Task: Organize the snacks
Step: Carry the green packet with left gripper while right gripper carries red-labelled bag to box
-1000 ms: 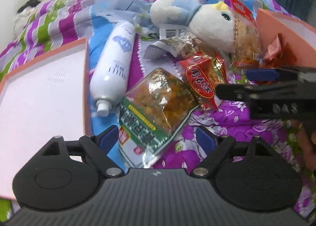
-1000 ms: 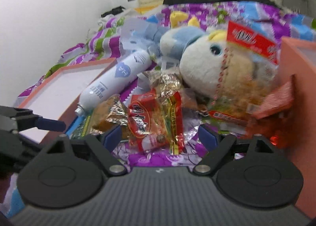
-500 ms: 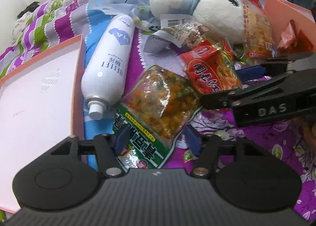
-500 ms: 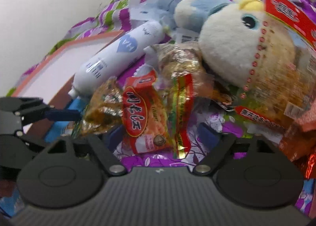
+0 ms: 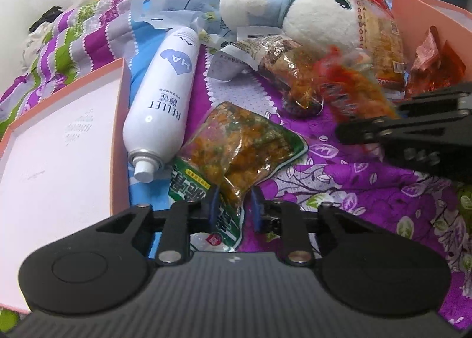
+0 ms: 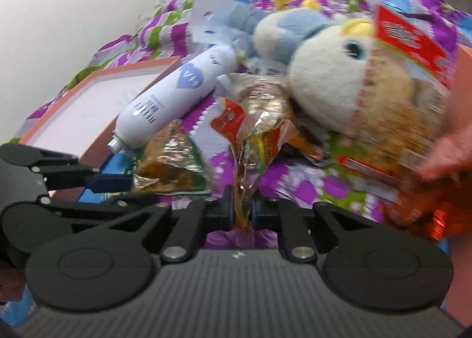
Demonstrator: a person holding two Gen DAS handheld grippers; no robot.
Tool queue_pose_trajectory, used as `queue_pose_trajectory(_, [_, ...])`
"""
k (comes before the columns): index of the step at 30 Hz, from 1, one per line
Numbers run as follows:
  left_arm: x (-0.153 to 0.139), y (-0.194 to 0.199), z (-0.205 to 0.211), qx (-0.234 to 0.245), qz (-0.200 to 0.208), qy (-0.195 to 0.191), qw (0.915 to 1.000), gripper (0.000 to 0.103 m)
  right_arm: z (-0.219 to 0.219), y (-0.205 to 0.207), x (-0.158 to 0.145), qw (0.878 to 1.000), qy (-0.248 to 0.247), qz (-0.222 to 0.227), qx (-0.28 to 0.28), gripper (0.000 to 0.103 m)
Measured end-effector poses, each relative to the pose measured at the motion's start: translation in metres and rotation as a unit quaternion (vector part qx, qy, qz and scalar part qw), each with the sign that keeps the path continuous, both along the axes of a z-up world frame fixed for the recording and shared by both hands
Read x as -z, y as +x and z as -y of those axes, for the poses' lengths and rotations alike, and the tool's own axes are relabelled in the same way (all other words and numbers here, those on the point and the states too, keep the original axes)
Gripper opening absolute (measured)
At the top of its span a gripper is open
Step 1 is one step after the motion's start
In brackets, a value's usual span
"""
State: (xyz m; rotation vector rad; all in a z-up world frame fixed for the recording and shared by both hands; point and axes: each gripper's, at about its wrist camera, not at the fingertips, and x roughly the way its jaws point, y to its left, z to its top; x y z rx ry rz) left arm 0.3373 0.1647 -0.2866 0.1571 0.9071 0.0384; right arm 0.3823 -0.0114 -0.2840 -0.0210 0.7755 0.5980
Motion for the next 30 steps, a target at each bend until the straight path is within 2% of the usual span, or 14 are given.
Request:
queue_pose_trajectory(10, [-0.027,-0.041,0.013,-0.032,0.009,-0.015,0.9993,0.017,0.039,-0.043,-0.025,0.999,-0.014,0.016,0.036,0.013])
queue_pose_trajectory(17, [-0.050,-0.076,0.027,-0.043,0.019,-0.048,0.9978,0.016,0.055,-0.079,-0.048,0.997,-0.016,0.044,0.055,0.013])
queue_pose_trajectory(22, [-0.061,-0.103,0.044,-0.046,0.019,-0.067,0.9965,0.016,0.066,-0.103,-0.054,0.996,-0.019,0.045,0.070,0.013])
queue_pose_trajectory(27, [-0.068,-0.133,0.054,-0.052,0.012,-0.074,0.9959,0.015,0.071,-0.130,-0.053,0.996,-0.032,0.045,0.070,0.013])
queue_pose_trajectory(30, [-0.070,-0.150,0.061,-0.059,0.009,-0.054,0.9968,0.015,0.076,-0.144,-0.053,0.996,-0.039,0.045,0.068,0.013])
